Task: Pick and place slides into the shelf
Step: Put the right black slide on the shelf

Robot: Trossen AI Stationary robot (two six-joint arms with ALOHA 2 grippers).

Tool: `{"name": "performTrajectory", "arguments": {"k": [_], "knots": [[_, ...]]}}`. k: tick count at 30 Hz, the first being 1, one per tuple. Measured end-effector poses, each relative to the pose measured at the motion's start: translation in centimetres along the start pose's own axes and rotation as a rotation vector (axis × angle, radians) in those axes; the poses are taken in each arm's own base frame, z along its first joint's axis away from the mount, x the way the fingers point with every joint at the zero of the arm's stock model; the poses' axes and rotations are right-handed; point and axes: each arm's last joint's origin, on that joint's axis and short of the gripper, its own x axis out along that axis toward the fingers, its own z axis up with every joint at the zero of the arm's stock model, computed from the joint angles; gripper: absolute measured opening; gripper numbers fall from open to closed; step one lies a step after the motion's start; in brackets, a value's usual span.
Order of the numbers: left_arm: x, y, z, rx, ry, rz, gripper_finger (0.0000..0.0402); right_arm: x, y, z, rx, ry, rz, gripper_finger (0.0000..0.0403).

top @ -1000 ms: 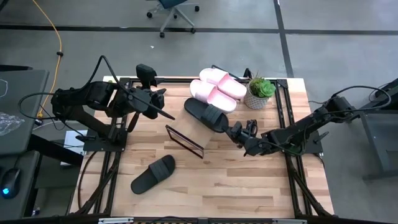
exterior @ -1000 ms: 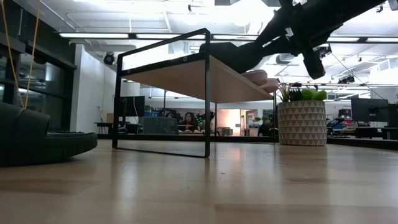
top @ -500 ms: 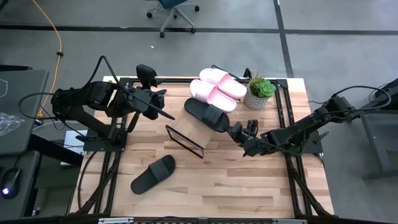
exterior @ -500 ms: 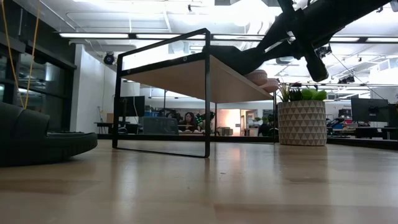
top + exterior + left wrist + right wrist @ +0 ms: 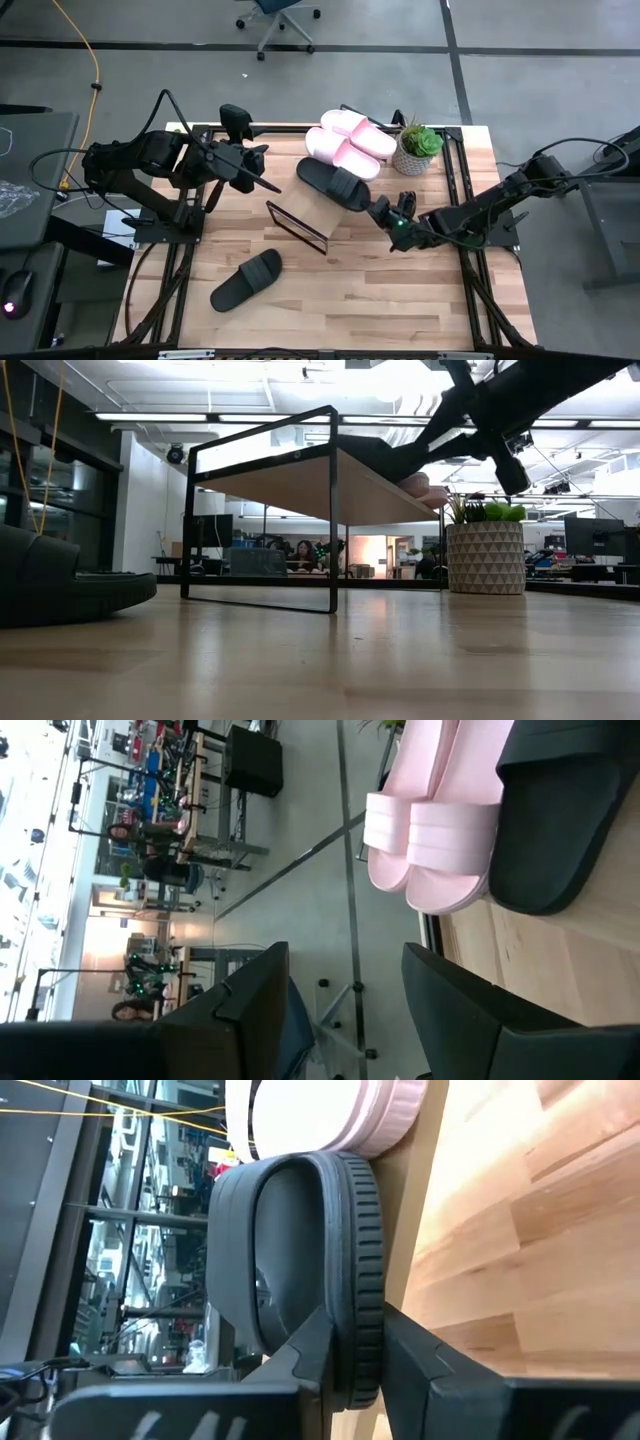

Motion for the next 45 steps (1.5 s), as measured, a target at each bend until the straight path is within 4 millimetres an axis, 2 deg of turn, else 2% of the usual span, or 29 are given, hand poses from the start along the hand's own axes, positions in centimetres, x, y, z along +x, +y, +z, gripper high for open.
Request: {"name": "performTrajectory", "arguments": {"k": [8, 29, 39, 45], "knots": [[0.01, 0.00, 0.00, 0.000, 0.000, 0.000, 0.0184, 0.59, 0.08, 0.41, -0.004, -0.010, -0.011, 0.0072], [0.00, 0.00, -0.01, 0.000, 0.001, 0.000, 0.0184, 0.64, 0.07, 0.51, -0.033, -0.029, -0.009, 0.0075], [0.00, 0.00, -0.01, -0.001, 0.001, 0.000, 0.0184, 0.64, 0.06, 0.52, -0.023, -0.031, -0.008, 0.0147], [0.00, -0.01, -0.01, 0.000, 0.001, 0.000, 0.0184, 0.61, -0.30, 0.64, -0.012, -0.043, -0.030, 0.0161]]}}
